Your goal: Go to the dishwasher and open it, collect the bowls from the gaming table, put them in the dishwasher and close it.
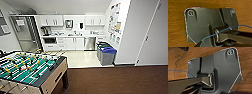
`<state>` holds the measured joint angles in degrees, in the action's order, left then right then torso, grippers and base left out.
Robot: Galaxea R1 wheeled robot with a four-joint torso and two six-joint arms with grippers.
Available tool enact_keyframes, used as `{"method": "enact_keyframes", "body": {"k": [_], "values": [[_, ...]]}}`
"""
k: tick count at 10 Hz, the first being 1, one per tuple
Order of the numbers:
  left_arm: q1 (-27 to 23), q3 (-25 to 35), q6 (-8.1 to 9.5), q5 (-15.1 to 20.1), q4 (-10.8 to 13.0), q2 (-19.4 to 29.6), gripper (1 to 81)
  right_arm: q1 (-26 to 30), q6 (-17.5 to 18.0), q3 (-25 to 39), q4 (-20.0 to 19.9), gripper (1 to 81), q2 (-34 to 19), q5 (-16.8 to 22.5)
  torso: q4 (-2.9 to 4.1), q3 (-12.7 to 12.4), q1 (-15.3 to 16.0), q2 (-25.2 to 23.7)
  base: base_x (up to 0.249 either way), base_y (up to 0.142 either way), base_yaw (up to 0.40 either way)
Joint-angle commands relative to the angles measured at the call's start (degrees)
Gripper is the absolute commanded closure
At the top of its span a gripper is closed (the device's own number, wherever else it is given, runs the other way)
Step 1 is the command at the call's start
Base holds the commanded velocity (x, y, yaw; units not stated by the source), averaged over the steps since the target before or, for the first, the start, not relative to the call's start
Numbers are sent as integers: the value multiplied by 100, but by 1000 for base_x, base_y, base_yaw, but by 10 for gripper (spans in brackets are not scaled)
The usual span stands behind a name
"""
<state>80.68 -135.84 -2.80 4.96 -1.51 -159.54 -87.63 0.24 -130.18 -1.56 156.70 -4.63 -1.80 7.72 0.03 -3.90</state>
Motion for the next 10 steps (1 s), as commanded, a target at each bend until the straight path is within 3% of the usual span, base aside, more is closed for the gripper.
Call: {"method": "enact_keyframes", "body": {"k": [1,10], "values": [[-320,49,-10,348,19,88,10,223,-24,73,-37,10,-48,287,0,2,0,0,151,0,0],[-319,49,-10,348,2,71,10,214,-24,56,-37,10,-4,279,0,0,2,0,157,0,0]]}}
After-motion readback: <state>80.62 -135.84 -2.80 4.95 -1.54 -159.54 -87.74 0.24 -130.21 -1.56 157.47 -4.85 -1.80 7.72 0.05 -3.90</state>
